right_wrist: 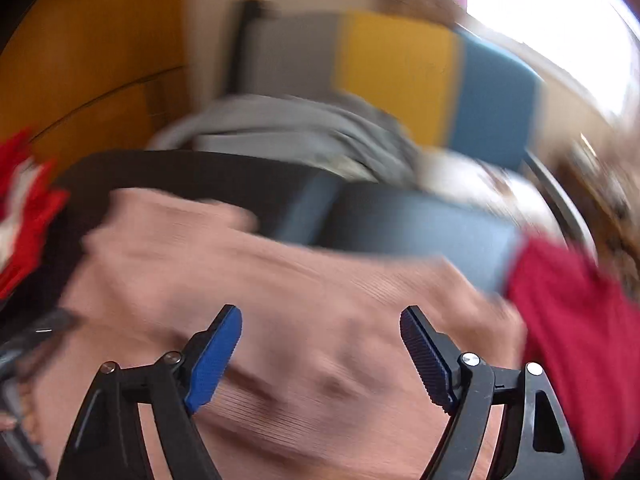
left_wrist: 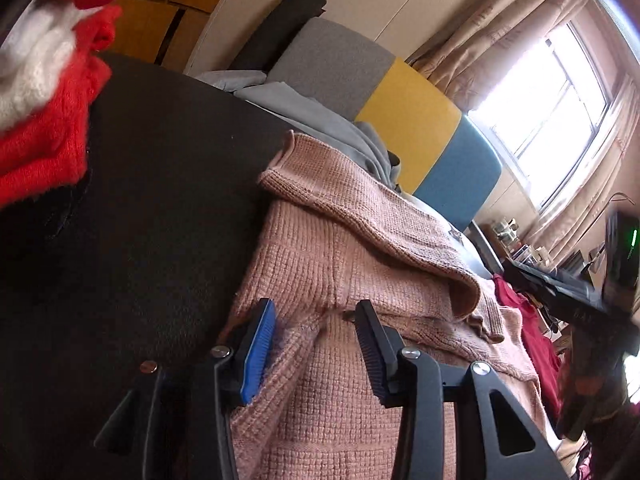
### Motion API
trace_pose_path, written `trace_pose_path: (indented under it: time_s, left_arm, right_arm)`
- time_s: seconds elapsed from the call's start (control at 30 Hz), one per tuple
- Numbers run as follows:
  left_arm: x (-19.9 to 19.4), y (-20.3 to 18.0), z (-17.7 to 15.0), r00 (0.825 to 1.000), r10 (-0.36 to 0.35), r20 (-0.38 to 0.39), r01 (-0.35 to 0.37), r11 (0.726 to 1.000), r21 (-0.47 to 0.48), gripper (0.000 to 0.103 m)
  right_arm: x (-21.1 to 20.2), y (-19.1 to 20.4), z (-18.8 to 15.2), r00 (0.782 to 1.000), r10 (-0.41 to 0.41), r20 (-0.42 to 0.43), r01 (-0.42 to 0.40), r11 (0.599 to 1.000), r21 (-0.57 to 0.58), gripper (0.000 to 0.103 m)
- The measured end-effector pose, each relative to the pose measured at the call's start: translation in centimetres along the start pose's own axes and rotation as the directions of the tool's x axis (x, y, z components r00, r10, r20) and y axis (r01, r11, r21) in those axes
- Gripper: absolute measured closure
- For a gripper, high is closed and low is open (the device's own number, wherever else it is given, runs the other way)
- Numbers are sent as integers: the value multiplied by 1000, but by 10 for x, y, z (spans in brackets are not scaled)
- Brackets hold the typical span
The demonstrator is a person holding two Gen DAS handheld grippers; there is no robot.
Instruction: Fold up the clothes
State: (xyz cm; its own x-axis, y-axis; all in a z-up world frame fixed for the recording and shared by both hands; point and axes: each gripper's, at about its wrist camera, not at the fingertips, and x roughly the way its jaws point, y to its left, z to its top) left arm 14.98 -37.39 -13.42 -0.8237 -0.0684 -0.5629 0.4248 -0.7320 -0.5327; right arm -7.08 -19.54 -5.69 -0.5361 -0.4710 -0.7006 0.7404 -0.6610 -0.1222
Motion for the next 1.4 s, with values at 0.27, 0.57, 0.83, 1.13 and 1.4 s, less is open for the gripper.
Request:
trace_pose_path:
  time_s: [0.27,0.57,0.83,1.13,1.4]
  left_arm:
    - [-8,20,0,997,-76,19,77,996,-55,61]
    - [-11,23,-2,994,-106,34,108,992,-69,61]
    - [-11,26,-1,992,-124,29,126,989,-81,60]
    - [-32,16,-12,965,-260,-31,253,955,-152,54]
    - [-6,7,-4,958,-278,-71,250,931,-266,50]
  right_arm:
    - [66,164,62,974,170,-152,-214,910,-356,38]
    - [117,208,72,951,133,-278,-234,899,-370,87]
    - [54,155,94,973,198,-117,-219,955,-202,93]
    - [-35,-25,36,963,232,138,-268,884,382,93]
    - [-16,-116,-94,952,254,171,-295,614,732,89]
